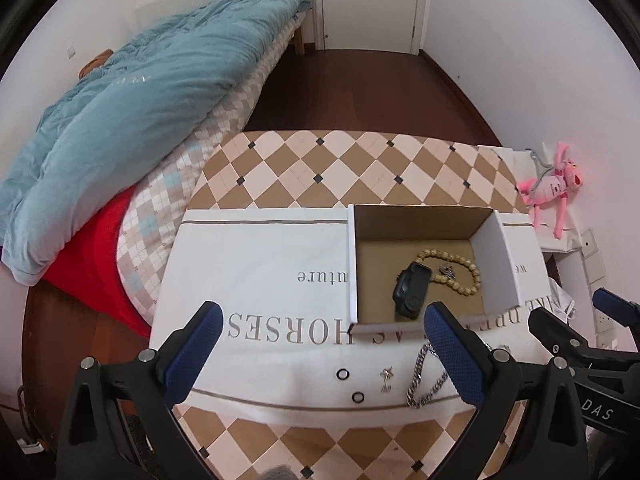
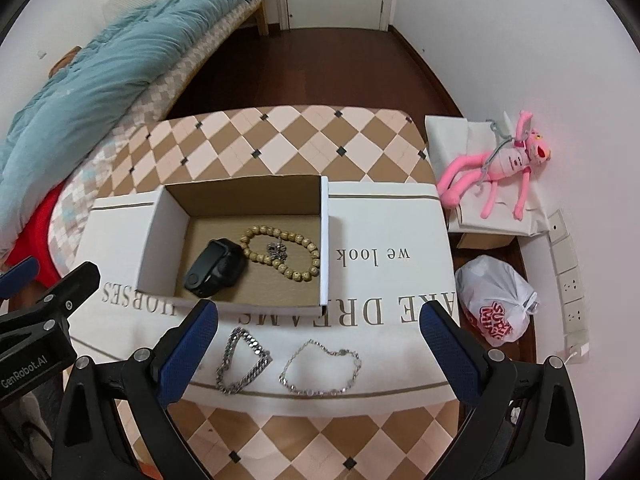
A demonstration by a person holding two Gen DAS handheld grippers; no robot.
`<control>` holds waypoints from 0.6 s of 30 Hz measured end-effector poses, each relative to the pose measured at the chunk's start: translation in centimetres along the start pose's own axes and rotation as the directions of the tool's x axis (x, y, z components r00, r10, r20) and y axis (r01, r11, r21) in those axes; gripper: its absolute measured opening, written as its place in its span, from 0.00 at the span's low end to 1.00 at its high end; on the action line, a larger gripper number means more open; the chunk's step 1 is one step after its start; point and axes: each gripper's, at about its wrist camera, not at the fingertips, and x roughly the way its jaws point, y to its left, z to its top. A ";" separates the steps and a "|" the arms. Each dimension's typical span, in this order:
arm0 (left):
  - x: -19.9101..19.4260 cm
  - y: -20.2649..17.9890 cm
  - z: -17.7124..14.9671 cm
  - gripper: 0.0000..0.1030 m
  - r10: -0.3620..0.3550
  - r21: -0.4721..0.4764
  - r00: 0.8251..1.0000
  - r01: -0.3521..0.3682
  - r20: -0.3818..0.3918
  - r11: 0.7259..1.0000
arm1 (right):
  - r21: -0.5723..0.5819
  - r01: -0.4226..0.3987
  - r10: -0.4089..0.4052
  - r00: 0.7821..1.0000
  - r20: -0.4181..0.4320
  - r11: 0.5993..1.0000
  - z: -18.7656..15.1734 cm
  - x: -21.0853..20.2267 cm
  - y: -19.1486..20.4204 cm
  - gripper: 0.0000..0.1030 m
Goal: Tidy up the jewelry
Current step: 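Grasp the chunky silver chain with the right gripper while the left gripper grasps a black ring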
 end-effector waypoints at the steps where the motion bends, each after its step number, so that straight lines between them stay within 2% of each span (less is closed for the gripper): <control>1: -0.3 0.0 -0.2 1.00 0.004 0.004 1.000 -0.004 0.003 1.000 | -0.003 0.000 0.000 1.000 0.008 1.000 -0.2 -0.5 0.1 0.99; 11: -4.7 0.2 -1.9 1.00 -0.015 0.018 0.998 0.014 0.059 1.000 | -0.012 -0.008 0.009 0.997 0.082 1.000 -1.9 -5.2 0.3 0.99; 18: -6.2 0.5 -2.9 1.00 0.028 -0.004 0.996 -0.028 0.082 1.000 | 0.024 -0.066 0.063 0.992 0.108 0.997 -3.2 -7.7 -0.1 0.99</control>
